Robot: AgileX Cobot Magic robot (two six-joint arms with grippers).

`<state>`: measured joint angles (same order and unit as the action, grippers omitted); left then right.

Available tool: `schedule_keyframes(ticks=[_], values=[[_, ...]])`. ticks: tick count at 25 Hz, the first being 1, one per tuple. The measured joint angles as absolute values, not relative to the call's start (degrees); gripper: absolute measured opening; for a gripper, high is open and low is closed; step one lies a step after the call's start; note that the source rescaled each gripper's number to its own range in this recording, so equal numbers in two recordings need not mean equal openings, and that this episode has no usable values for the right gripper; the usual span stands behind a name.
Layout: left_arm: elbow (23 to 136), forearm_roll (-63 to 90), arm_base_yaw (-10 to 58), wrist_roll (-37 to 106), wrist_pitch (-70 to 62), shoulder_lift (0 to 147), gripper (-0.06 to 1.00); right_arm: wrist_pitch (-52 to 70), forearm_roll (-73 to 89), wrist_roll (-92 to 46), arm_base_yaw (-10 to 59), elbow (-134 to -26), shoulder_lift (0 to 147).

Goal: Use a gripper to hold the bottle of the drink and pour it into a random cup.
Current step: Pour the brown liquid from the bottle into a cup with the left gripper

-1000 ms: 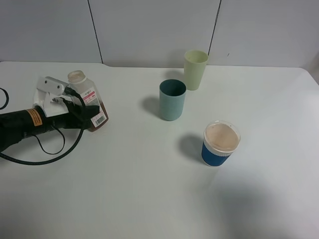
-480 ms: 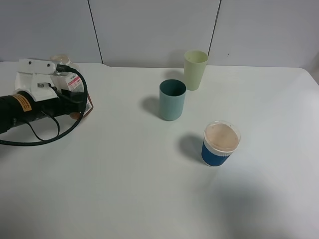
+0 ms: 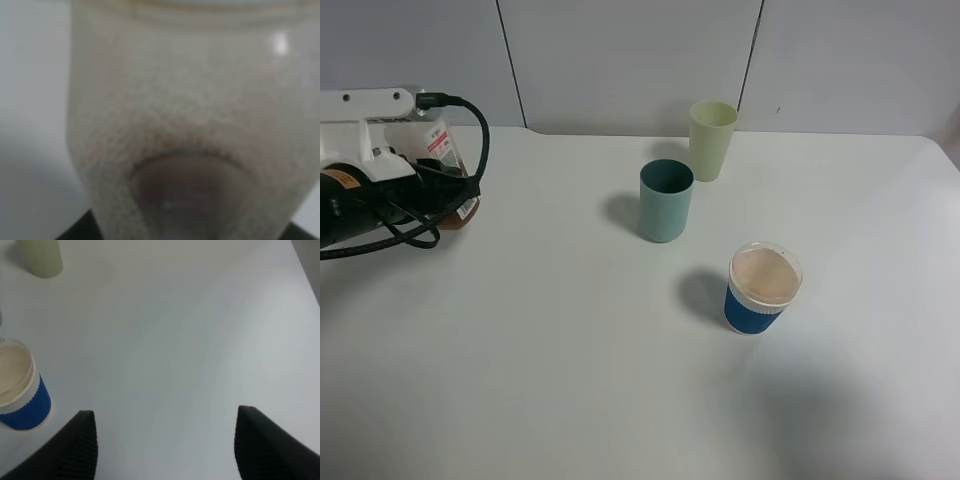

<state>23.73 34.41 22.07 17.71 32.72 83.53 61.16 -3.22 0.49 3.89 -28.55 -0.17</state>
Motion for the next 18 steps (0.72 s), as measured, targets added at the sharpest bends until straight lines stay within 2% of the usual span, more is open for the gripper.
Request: schedule_keyframes(ticks=[5, 8, 12, 18], values=[[26.25, 58.22, 31.26, 48.48, 37.14, 82.18, 0.0, 61.16, -3.22, 0.49, 3.89, -28.55, -0.17], [28.59, 66.2, 34.83, 59.26, 38.96, 82.05, 0.0, 61.16, -3.22, 0.49, 3.89, -28.55, -0.17], [30.64, 70.42, 37.44, 64.03, 41.45, 82.05, 0.0, 61.16, -3.22, 0.49, 3.89, -28.55, -0.17], [32.33, 70.94, 37.78, 64.8, 42.58, 82.0, 0.0, 61.16, -3.22, 0.49, 3.89, -28.55, -0.17]])
